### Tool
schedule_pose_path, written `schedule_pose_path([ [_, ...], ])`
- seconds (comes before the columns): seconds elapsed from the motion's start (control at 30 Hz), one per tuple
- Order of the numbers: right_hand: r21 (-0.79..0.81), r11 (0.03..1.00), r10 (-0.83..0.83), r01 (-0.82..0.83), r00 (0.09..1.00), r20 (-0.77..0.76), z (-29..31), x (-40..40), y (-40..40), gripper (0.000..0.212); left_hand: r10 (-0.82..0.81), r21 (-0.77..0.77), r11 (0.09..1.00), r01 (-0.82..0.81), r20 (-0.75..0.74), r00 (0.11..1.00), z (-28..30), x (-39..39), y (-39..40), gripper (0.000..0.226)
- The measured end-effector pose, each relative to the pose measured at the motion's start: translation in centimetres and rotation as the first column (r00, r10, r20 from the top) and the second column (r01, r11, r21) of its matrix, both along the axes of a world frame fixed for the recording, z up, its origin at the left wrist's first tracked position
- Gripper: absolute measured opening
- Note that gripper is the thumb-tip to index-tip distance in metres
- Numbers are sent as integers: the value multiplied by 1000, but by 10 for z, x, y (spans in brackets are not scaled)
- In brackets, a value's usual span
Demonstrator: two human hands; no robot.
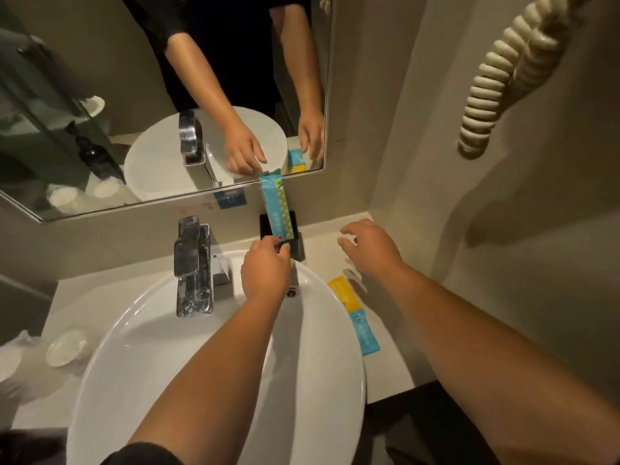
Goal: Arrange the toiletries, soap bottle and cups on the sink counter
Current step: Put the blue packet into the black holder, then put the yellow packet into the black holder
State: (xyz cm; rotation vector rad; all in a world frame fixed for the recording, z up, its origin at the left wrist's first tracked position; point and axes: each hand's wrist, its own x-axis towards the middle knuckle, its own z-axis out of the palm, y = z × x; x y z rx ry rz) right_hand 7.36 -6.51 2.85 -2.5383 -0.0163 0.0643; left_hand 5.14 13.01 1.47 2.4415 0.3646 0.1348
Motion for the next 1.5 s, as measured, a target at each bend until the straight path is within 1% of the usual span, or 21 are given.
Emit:
schedule_pose_path([
  [0.07,-18,1000,-22,22,999,-45,-9,-20,-11,31,-152,204,967,151,-10,988,-7,-16,0,32],
  [0.13,-37,998,-50,46,994,-97,-22,-45,-21,31,-326,381,870,314,-36,945,-15,-31,3,35],
  [0.17,-45,997,-64,59,990,-123,-30,-57,-26,31,-387,439,817,374,-65,920,-20,-35,6,40],
  [0.23,-51,995,-98,91,981,-166,-44,-79,-34,32,-446,496,738,458,-153,882,-30,-38,14,53],
  [0.27,-53,992,-120,113,976,-181,-50,-88,-37,32,-457,506,714,484,-187,869,-35,-36,19,57],
  [0.33,-69,987,-157,146,968,-197,-62,-102,-43,33,-451,529,697,484,-201,870,-43,-26,30,65],
  [0.4,-103,986,-153,133,965,-211,-73,-112,-43,34,-423,555,695,458,-199,884,-48,-18,40,76],
  [0.47,-131,985,-141,115,966,-216,-83,-116,-41,34,-422,567,689,451,-192,886,-54,-15,45,81],
  [0.57,-190,979,-113,76,974,-196,-92,-109,-32,35,-431,563,694,449,-174,885,-59,-14,44,80],
  [0.7,-243,966,-125,83,979,-162,-87,-77,-7,40,-438,564,689,456,-178,881,-61,-13,44,78],
  [0.83,-282,959,-95,17,960,-263,-78,-45,17,44,-447,564,683,464,-179,876,-62,-12,44,77],
  [0.9,-242,970,-89,6,939,-332,-77,-36,21,37,-447,569,682,460,-174,878,-63,-12,44,76],
  [0.97,-161,986,-111,50,912,-395,-74,-32,16,30,-445,573,681,455,-170,879,-63,-12,44,76],
  [1.03,-15,986,-154,163,888,-434,-67,-30,1,24,-443,573,681,455,-171,880,-63,-12,45,76],
  [1.07,80,969,-175,233,879,-444,-61,-33,-7,22,-442,572,682,456,-174,880,-63,-12,45,76],
  [1.13,198,931,-187,305,868,-460,-51,-43,-23,25,-440,572,682,455,-176,881,-61,-13,45,76],
  [1.17,217,927,-178,306,867,-464,-47,-49,-31,27,-440,572,683,455,-175,881,-61,-13,45,76],
  [1.23,250,918,-157,310,859,-487,-44,-65,-41,19,-442,567,685,458,-178,879,-60,-14,44,77],
  [1.3,263,912,-136,316,836,-532,-45,-82,-42,4,-439,568,684,457,-180,880,-60,-14,44,77],
  [1.4,195,933,-139,301,805,-577,-55,-101,-34,28,-434,576,681,452,-180,883,-60,-14,44,76],
  [1.5,34,981,-144,191,834,-532,-65,-106,-25,30,-428,580,681,447,-180,886,-60,-14,44,76],
])
